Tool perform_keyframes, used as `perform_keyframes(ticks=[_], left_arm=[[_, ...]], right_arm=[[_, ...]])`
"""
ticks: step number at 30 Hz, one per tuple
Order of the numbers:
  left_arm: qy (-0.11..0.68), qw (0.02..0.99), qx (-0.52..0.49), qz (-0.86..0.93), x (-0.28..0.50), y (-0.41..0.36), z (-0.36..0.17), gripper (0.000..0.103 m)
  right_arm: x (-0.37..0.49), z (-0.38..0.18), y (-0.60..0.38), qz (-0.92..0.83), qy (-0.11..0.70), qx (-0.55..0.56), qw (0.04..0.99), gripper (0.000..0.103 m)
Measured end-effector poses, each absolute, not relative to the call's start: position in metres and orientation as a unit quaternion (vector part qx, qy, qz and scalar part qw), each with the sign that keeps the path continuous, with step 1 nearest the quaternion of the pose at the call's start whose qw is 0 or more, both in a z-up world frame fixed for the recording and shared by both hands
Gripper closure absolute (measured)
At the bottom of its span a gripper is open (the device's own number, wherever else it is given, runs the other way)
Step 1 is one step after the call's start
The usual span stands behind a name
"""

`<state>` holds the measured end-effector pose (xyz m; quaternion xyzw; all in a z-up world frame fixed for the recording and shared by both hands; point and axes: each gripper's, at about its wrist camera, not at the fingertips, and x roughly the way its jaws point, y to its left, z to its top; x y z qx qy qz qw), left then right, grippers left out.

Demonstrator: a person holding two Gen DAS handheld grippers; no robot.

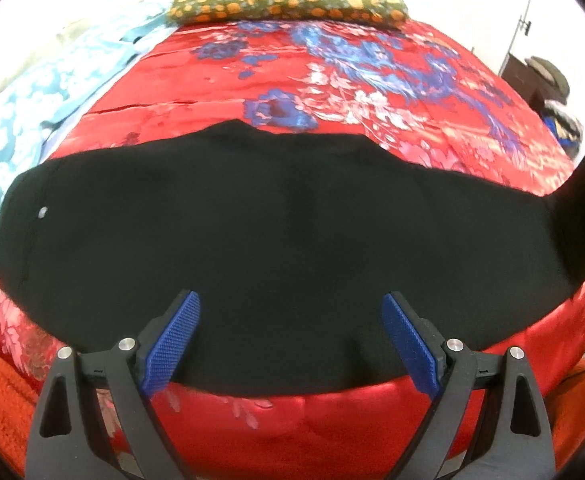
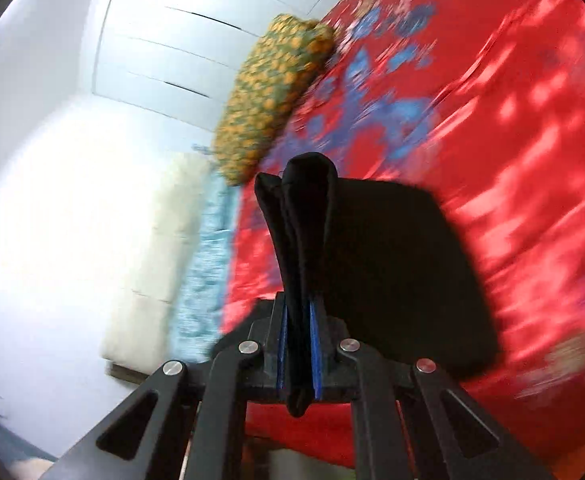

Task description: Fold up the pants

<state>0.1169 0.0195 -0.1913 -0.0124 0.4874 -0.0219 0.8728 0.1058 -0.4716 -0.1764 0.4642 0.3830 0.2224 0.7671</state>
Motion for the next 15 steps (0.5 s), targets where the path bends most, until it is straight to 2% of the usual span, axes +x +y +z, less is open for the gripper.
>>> perform_keyframes(ticks=[9, 15], left_arm=[[0.475, 0.877, -0.068, -0.002, 0.117, 0.063, -0.184, 0.010], [0.476, 0.875, -0.091, 0.012, 0.119, 0.080, -0.188, 0.010]], right_arm=[[0.137, -0.221, -0.329, 0.254, 0.400, 0.510, 0.718, 0.093], [0.153, -0.234, -0.255, 0.271, 0.437, 0.469, 0.718, 0.093]])
